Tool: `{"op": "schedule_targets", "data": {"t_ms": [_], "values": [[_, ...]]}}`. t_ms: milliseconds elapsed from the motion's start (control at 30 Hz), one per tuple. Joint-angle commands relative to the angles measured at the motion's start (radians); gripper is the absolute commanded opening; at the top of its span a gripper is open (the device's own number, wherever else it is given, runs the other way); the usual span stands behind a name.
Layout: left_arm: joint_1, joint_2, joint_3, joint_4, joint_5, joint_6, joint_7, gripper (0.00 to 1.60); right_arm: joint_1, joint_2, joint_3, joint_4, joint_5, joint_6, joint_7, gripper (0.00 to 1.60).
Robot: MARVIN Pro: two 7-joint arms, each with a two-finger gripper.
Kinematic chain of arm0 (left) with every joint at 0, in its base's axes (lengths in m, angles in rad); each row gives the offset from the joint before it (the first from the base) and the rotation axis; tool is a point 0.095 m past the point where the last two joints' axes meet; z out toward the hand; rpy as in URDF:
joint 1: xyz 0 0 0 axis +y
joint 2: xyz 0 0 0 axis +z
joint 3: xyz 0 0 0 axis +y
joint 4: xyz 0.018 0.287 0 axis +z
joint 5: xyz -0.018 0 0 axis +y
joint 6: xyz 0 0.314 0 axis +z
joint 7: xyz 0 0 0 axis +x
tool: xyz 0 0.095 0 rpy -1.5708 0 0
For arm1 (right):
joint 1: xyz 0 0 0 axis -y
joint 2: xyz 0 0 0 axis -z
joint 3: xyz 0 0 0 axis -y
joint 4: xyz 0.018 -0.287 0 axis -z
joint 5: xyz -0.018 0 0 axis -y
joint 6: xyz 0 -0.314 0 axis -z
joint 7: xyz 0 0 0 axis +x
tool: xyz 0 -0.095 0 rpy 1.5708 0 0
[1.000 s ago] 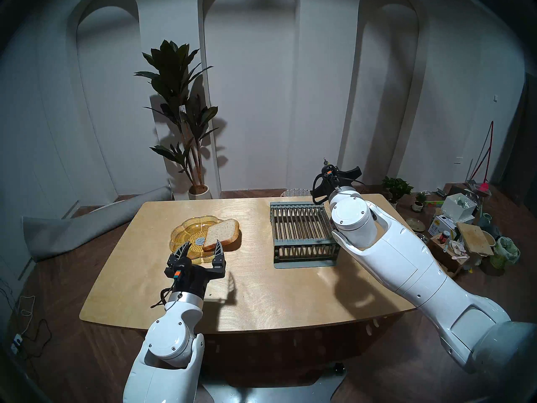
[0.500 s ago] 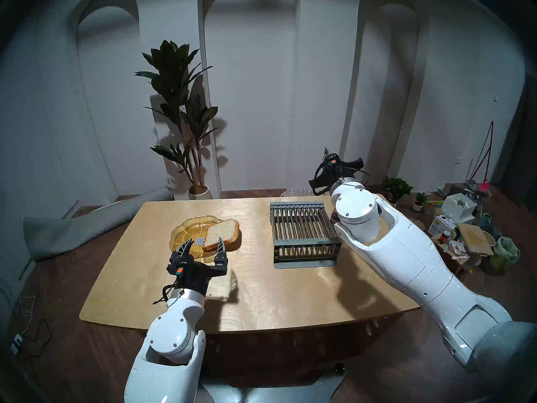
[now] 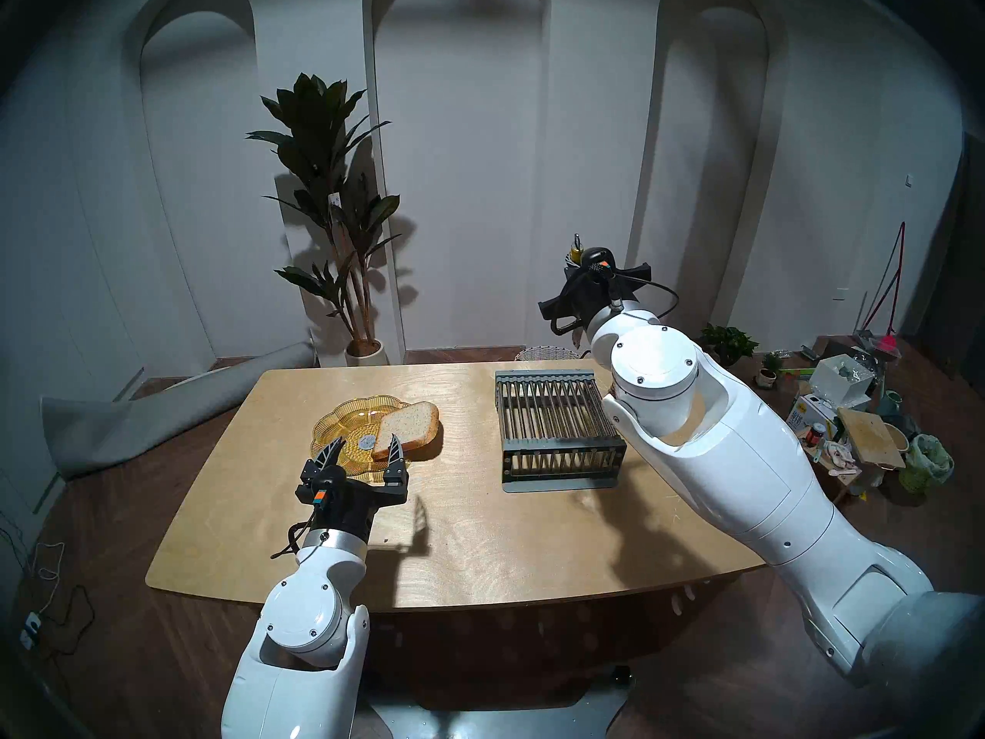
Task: Spread jam over the slice of bread with the knife
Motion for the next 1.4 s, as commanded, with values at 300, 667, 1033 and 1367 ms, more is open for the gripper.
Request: {"op": "schedule_targets", "data": {"t_ms": [300,667,1033,1367], "values": [[0.025,0.011,-0.029,-0.036,0.014,0.003,0.020,1.60,0.101,-0.201,-0.132,0.061,0.095,-0.025,-0.085,0.00],[0.003,0.069,-0.063,-0.025,0.005,0.007,-0.034,1.60,0.081,-0.310,-0.110,0.158,0.282,-0.114,-0.175,0.00],[-0.052,0.120,-0.117,-0.003,-0.041,0.073,-0.096,1.60,0.021,-0.399,-0.043,0.200,0.418,-0.192,-0.234,0.00],[-0.132,0.138,-0.236,0.007,-0.159,0.274,-0.083,1.60,-0.034,-0.415,-0.011,0.229,0.504,-0.244,-0.244,0.00]]}}
